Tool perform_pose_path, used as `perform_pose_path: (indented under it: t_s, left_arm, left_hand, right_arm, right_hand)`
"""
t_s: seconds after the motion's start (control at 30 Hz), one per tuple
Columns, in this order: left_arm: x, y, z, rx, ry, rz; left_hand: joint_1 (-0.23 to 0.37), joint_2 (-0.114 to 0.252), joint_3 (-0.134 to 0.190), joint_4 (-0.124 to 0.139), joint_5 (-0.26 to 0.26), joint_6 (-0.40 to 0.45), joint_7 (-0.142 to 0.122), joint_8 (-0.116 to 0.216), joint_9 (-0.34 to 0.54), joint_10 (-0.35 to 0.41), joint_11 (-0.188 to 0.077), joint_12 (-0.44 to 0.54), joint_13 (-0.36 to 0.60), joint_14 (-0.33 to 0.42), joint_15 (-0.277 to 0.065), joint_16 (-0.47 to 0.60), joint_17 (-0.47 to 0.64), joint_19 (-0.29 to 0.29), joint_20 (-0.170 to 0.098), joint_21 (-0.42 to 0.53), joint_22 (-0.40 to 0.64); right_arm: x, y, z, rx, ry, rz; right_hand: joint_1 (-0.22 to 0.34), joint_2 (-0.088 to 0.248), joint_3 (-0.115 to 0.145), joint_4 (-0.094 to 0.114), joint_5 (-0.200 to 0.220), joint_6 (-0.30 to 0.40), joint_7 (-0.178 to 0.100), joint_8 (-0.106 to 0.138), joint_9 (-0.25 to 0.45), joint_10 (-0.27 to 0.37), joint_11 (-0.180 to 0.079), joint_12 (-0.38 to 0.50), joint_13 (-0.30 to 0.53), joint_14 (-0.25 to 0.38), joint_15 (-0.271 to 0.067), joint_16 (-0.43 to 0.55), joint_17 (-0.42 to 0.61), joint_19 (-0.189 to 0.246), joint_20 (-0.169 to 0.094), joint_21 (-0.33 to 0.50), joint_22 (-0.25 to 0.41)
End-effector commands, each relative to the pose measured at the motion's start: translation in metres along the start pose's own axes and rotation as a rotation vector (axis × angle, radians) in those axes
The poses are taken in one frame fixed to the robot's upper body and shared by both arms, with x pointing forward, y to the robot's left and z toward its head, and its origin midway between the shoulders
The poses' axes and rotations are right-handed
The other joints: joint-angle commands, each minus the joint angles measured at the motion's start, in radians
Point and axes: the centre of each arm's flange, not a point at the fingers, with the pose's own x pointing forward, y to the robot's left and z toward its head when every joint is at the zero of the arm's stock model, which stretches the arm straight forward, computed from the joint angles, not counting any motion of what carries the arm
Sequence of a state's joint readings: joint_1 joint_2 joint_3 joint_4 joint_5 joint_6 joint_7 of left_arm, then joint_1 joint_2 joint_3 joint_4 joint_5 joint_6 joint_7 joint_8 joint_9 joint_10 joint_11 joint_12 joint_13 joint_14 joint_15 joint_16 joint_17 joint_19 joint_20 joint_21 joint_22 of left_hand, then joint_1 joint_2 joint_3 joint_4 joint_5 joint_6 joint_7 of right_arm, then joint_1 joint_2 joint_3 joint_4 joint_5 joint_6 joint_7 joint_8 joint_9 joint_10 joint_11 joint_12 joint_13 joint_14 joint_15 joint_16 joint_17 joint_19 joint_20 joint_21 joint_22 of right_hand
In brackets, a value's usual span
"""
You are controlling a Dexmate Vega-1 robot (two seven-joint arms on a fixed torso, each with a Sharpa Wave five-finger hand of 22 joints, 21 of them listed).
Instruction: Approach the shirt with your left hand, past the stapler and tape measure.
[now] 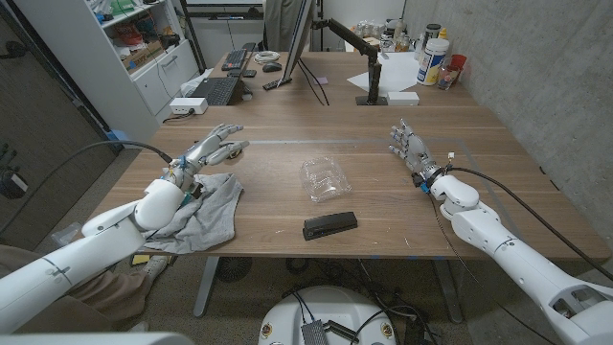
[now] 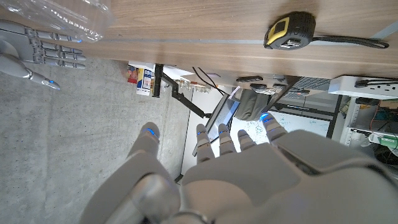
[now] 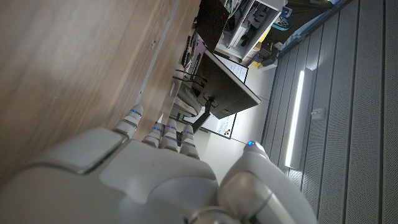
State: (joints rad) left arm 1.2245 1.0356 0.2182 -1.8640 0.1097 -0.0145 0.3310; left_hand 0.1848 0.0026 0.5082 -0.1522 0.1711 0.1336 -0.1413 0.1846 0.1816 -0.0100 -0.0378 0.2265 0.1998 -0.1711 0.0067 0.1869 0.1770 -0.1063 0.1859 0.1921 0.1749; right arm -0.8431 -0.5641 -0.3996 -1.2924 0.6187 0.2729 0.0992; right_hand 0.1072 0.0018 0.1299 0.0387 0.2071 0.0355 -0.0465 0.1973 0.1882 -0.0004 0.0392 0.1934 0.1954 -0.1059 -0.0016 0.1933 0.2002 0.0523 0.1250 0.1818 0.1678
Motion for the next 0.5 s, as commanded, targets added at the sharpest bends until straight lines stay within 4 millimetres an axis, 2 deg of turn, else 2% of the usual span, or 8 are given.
perform_pose_path:
  t_s: [0.03,0.33,0.5]
  left_arm:
    - [-0.016,-0.006,0.0,-0.014,0.008,-0.003]
    - [-0.032,-0.012,-0.003,-0.059,0.037,0.019]
    - [-0.041,-0.017,-0.001,-0.024,0.045,0.013]
  left_hand:
    - [0.0,-0.007,-0.006,0.0,0.001,-0.009,-0.006,-0.001,0.002,-0.006,-0.003,0.0,0.003,-0.03,-0.005,0.001,0.003,-0.003,-0.002,0.001,0.001]
    - [-0.003,-0.013,-0.01,0.001,0.002,-0.02,-0.009,-0.004,0.002,-0.018,-0.001,-0.005,0.003,-0.03,-0.008,0.001,0.003,0.004,-0.01,0.003,0.001]
    - [-0.005,-0.016,-0.013,0.003,0.003,-0.04,-0.016,-0.009,0.002,-0.029,0.0,-0.009,0.003,-0.033,-0.01,-0.001,0.003,0.004,-0.011,0.003,0.002]
  right_arm:
    - [-0.002,0.001,-0.004,0.002,0.012,0.003]
    - [0.0,0.001,0.0,-0.008,-0.002,0.017]
    - [-0.001,-0.002,0.002,-0.013,-0.005,0.017]
  right_hand:
    - [0.004,0.01,0.0,-0.005,0.0,-0.008,-0.008,-0.005,0.004,-0.002,-0.004,0.002,0.001,-0.014,0.001,0.002,0.0,-0.006,0.007,0.004,0.002]
    - [0.004,0.011,0.0,-0.006,-0.001,-0.01,-0.01,-0.005,0.004,-0.008,-0.007,0.001,0.001,-0.017,-0.001,0.002,0.0,-0.006,0.003,0.004,0.002]
    - [0.004,0.011,0.0,-0.007,-0.001,-0.012,-0.011,-0.005,0.004,-0.009,-0.006,0.001,0.001,-0.02,-0.003,0.002,0.0,-0.007,0.001,0.004,0.002]
